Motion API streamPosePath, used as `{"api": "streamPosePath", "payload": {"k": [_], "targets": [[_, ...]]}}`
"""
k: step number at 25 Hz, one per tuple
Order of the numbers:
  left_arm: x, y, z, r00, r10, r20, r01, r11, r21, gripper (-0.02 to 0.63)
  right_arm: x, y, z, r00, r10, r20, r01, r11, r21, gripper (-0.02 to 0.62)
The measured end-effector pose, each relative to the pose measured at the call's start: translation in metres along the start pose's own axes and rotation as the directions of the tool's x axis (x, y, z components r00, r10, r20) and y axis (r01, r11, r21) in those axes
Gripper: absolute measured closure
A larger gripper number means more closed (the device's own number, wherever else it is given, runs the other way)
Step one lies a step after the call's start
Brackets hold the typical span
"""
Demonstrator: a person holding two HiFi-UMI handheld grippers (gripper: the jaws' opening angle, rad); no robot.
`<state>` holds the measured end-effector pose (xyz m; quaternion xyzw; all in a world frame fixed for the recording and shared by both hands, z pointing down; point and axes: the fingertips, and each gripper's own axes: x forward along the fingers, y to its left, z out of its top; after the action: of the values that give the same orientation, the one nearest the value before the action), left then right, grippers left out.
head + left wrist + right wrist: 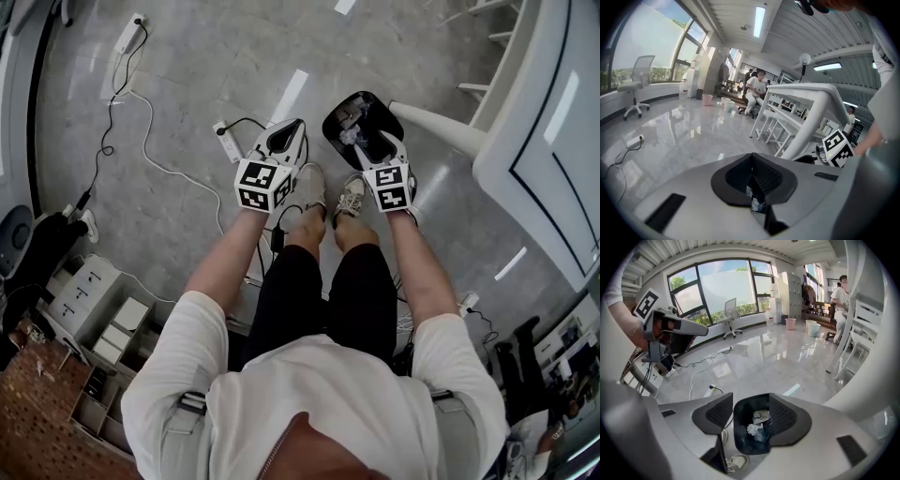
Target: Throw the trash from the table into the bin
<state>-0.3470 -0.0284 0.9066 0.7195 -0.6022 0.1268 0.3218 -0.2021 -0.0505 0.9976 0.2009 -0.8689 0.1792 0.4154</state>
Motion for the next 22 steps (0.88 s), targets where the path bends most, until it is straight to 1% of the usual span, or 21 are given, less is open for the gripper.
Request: {"api": "streamPosePath", "payload": {"k": [3,7,10,15,18,22], "targets": [[-0.017,-0.011,0.032,1.000,0.001,0.019,-0.001,1.000,0.014,0.595,-0.036,0.016,0.036,0.998,0.013,0.057,-0.012,1.000,-0.019,0.360],[-0.042,-0.023,0.078,0.998,0.014,0.059,-0.015,1.000,0.012,0.595,-0.087,0.031,0.089,0.990,0.002,0.145,0.004,0.999,-0.041,0.441],[-0.063,-0.034,0.112,0.996,0.017,0.087,-0.018,1.000,0.013,0.595,-0.129,0.042,0.129,0.977,-0.009,0.213,0.022,0.998,-0.058,0.487],[-0.091,-0.061,0.169,0.990,-0.002,0.140,-0.005,0.999,0.044,0.595,-0.199,0.039,0.187,0.948,-0.048,0.316,0.070,0.996,-0.058,0.547],[-0.102,-0.079,0.202,0.984,-0.020,0.176,0.008,0.998,0.067,0.595,-0.240,0.029,0.214,0.925,-0.082,0.371,0.112,0.992,-0.060,0.558],[-0.119,-0.105,0.242,0.974,-0.045,0.220,0.025,0.995,0.094,0.595,-0.295,0.011,0.241,0.891,-0.138,0.433,0.169,0.985,-0.035,0.566]]}}
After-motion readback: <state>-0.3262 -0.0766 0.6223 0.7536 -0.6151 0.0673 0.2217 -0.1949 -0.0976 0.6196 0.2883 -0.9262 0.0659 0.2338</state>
